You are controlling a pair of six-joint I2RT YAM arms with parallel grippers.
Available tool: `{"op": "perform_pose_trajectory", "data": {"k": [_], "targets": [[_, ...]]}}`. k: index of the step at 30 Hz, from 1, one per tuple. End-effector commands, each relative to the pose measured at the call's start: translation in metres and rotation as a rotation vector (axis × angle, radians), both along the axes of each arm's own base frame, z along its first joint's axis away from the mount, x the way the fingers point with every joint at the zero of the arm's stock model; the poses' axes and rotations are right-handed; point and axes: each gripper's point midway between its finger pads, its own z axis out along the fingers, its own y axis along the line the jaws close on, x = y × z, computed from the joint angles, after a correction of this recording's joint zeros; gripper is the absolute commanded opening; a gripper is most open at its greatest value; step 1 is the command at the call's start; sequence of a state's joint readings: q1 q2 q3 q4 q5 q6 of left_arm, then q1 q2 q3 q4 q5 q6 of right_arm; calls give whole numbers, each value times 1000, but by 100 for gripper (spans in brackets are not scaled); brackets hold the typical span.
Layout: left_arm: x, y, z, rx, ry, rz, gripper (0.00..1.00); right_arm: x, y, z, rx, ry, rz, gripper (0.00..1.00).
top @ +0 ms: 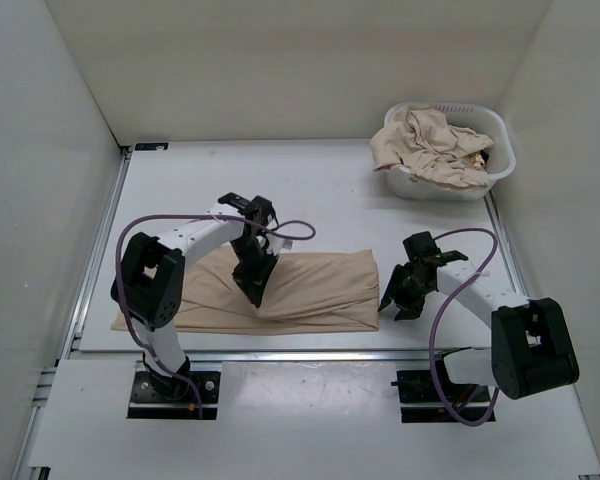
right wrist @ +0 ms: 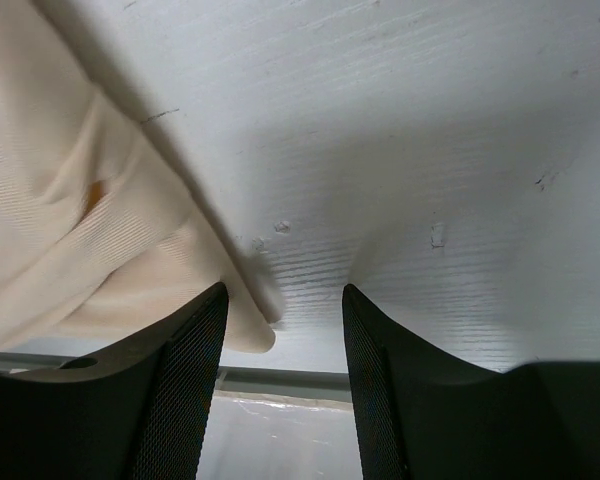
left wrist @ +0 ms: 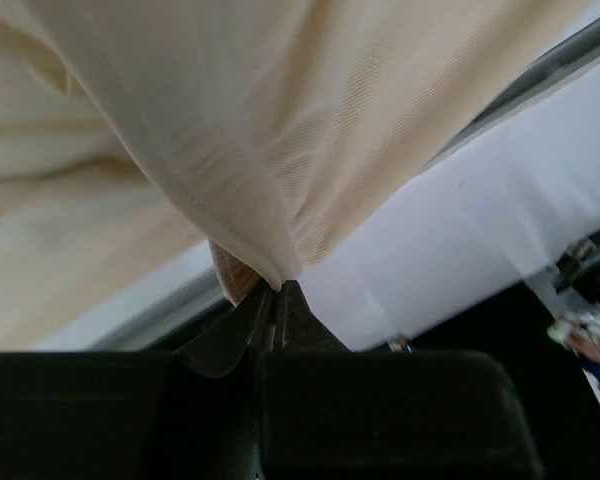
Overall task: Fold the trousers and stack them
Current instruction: Fold the trousers
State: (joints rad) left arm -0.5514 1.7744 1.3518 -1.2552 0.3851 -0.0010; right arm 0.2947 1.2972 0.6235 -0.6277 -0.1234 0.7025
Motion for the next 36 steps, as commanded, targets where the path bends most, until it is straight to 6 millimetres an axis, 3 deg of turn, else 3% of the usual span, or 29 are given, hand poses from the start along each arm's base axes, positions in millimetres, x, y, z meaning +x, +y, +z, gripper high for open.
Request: {"op": "perform_pose_trajectory", "data": {"k": [1, 6, 12, 15, 16, 19, 20, 23, 27, 29, 32, 33, 35, 36], "targets": [[-22, 16, 0, 24, 67, 19, 14, -2, 2, 3, 9, -3, 24, 55], [-10, 27, -16, 30, 104, 90, 14, -2, 5, 6, 21, -25, 59, 55], [0, 22, -30, 1, 71, 100, 17, -5, 21, 23, 105, -103, 175, 56], [-4, 21, -36, -13, 91, 102, 37, -13, 24, 21, 112, -103, 224, 59], [-4, 21, -33, -22, 74, 101, 57, -13, 24, 21, 112, -103, 224, 60], [-5, 25, -25, -44, 35, 114, 84, -28, 22, 9, 109, -54, 243, 62], [-3, 25, -19, -66, 20, 125, 89, -29, 23, 8, 122, -55, 246, 62], [37, 17, 12, -168, -180, 152, 100, -31, 27, 2, 123, -46, 255, 62], [85, 16, 36, -200, -365, 180, 100, -28, 28, -6, 114, -40, 239, 62], [99, 28, 39, -183, -403, 219, 100, -25, 30, -4, 115, -43, 239, 62], [113, 75, 39, -101, -476, 344, 100, -16, 30, 0, 102, -70, 236, 60], [115, 113, 27, 3, -510, 425, 100, -15, 28, -1, 91, -74, 233, 60], [113, 152, 18, 89, -528, 521, 100, -16, 26, -1, 80, -65, 222, 57], [110, 186, 19, 129, -533, 625, 100, -13, 26, -1, 71, -70, 220, 56]]}}
